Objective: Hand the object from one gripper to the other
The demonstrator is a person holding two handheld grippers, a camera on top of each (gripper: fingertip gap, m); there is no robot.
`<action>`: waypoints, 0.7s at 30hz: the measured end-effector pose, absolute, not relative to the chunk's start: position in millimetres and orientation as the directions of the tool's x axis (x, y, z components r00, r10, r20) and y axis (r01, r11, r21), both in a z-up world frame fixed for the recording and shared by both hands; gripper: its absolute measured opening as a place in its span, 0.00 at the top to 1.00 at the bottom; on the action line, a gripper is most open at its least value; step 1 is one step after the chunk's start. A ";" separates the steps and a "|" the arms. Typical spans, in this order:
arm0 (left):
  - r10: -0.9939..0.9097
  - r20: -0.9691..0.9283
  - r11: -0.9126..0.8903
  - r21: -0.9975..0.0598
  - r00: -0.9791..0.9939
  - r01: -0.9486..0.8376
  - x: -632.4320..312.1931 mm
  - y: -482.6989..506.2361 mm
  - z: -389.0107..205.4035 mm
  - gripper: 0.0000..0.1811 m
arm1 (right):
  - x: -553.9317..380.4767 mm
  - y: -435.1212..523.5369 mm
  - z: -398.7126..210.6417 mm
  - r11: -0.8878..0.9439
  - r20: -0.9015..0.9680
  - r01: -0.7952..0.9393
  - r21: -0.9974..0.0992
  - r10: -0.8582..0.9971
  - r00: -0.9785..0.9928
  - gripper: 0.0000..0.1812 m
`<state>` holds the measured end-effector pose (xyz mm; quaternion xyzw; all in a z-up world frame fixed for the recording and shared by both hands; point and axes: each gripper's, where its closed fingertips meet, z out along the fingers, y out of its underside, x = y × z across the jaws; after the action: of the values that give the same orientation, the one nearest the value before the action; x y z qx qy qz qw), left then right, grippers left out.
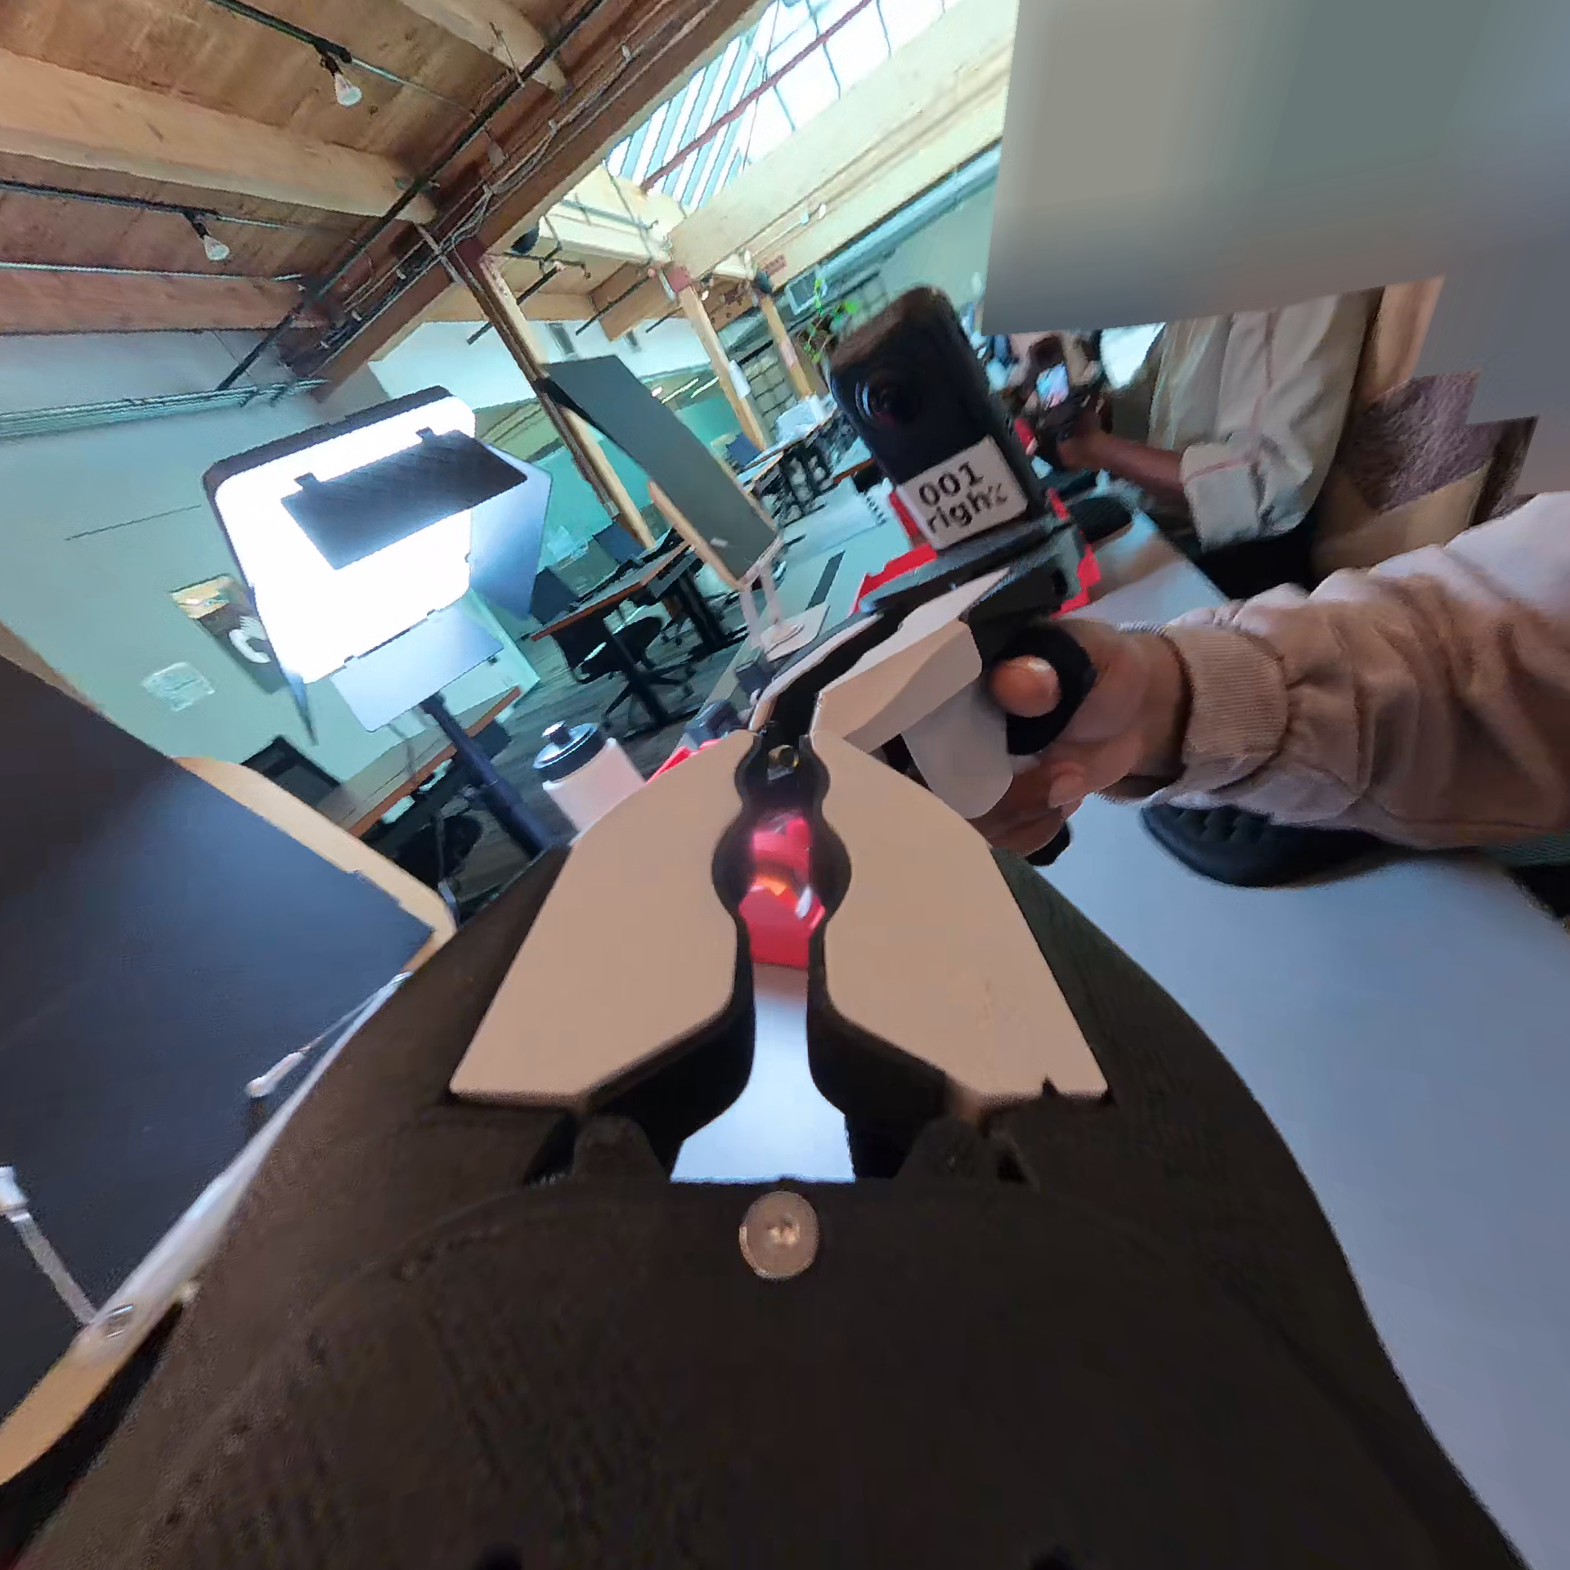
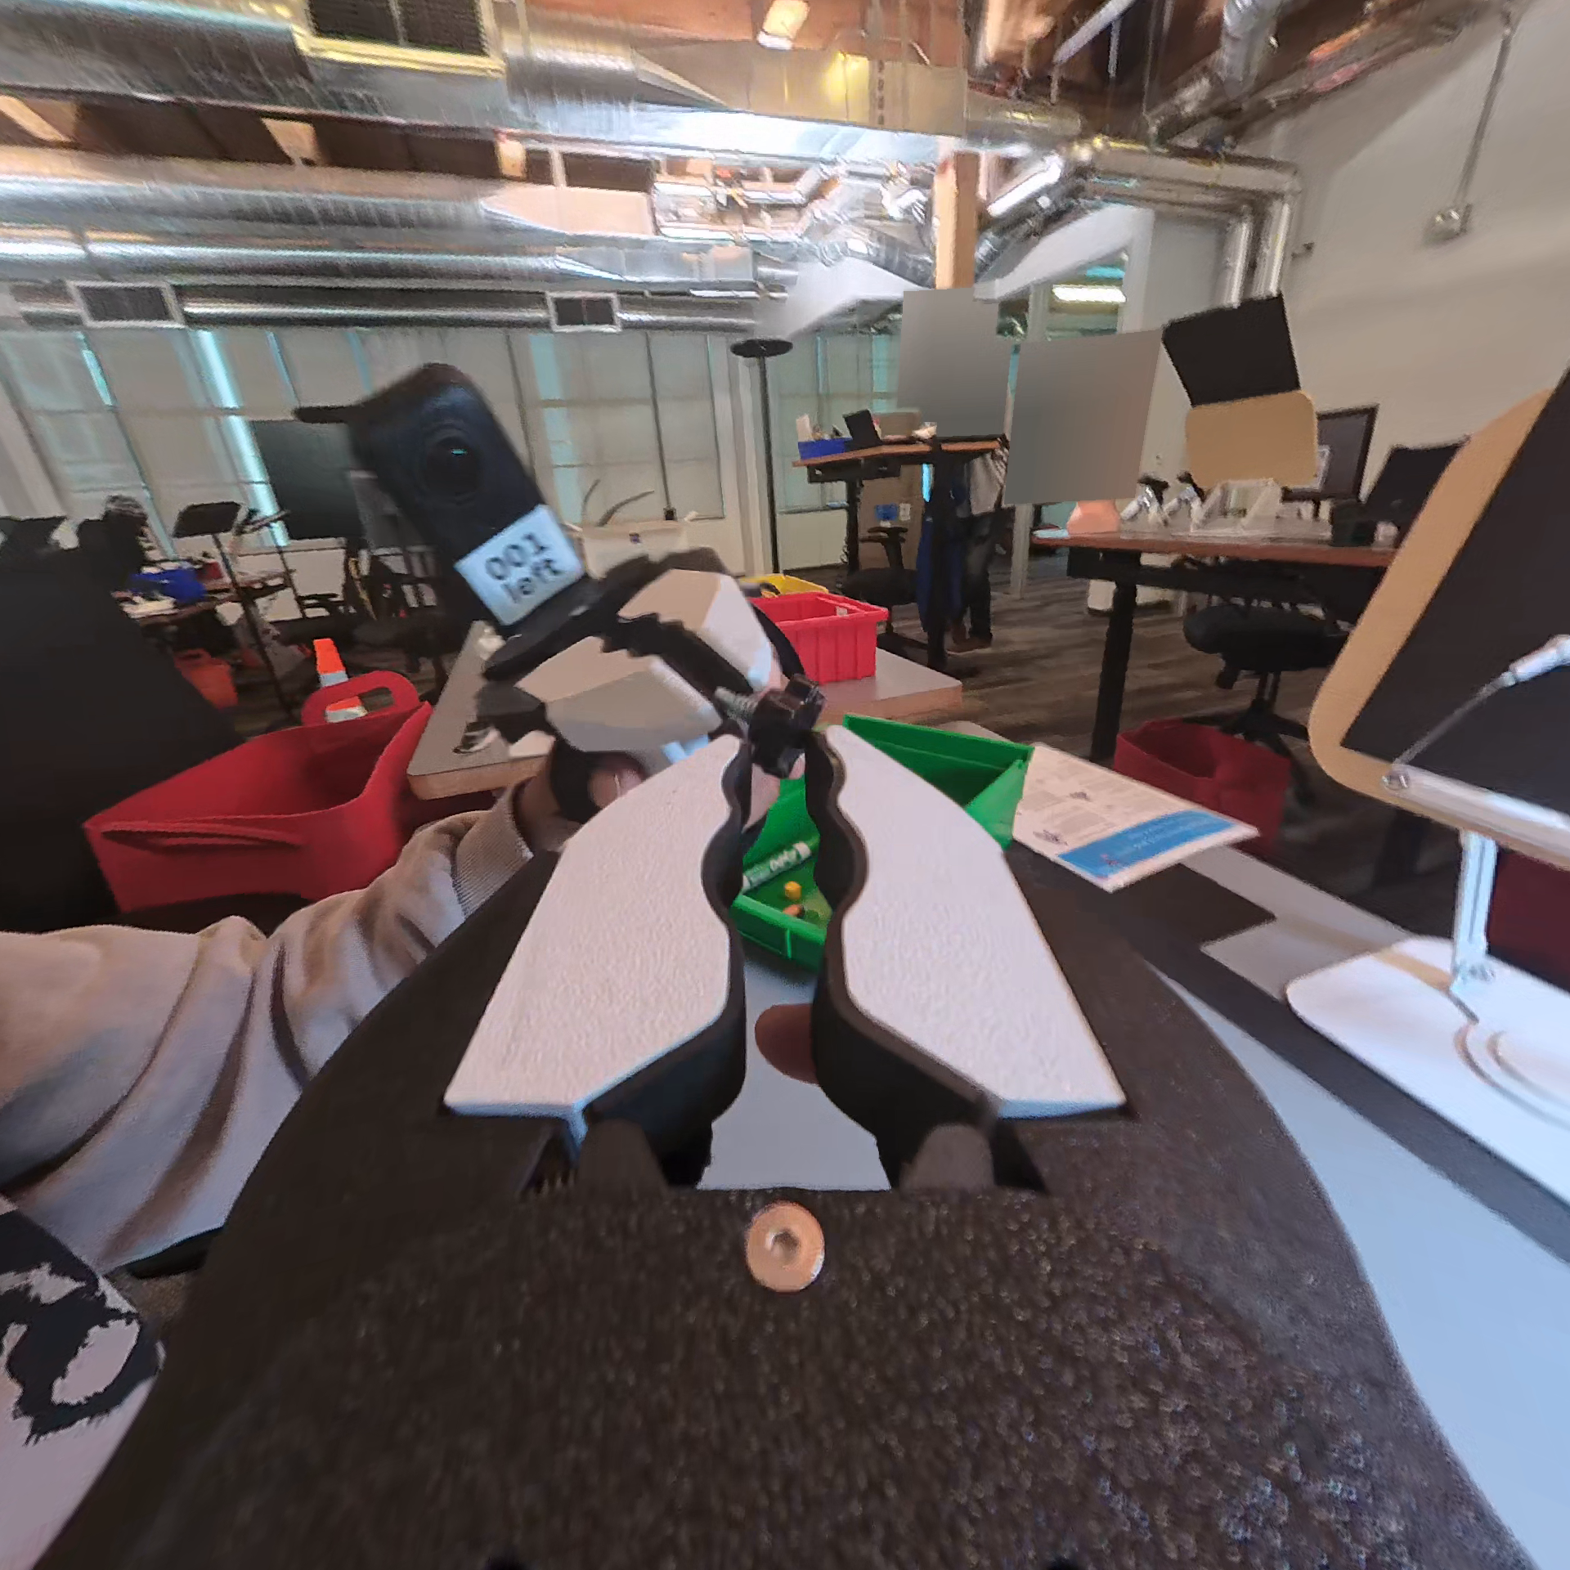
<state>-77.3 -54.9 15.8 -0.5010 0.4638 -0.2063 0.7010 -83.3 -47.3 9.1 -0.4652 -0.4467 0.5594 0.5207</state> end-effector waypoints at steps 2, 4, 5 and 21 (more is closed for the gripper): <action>-0.821 -0.338 0.350 -0.935 0.461 -0.061 -81.1 -59.6 24.2 0.97 | -77.3 -54.3 17.0 0.047 0.057 -0.208 -0.977 0.997 -0.043 0.93; -0.915 -0.179 0.215 -0.975 0.363 0.061 -83.7 -66.6 27.9 0.97 | -72.1 -58.7 20.0 0.215 0.223 -0.223 -0.951 0.975 -0.011 0.88; -0.939 -0.096 0.141 -0.983 0.331 0.116 -86.5 -65.7 30.4 0.97 | -70.3 -60.2 20.0 0.299 0.303 -0.221 -0.929 0.953 0.012 0.86; -0.923 0.373 -0.332 -0.897 0.096 0.292 -64.8 -57.1 26.5 0.97 | -73.6 -55.9 19.3 0.700 0.627 -0.142 -0.700 0.697 0.347 0.88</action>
<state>-64.8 -57.1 26.5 -0.5456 0.2890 -0.6069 0.5005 -73.6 -55.9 19.3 -0.2762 -0.5026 0.2714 0.7729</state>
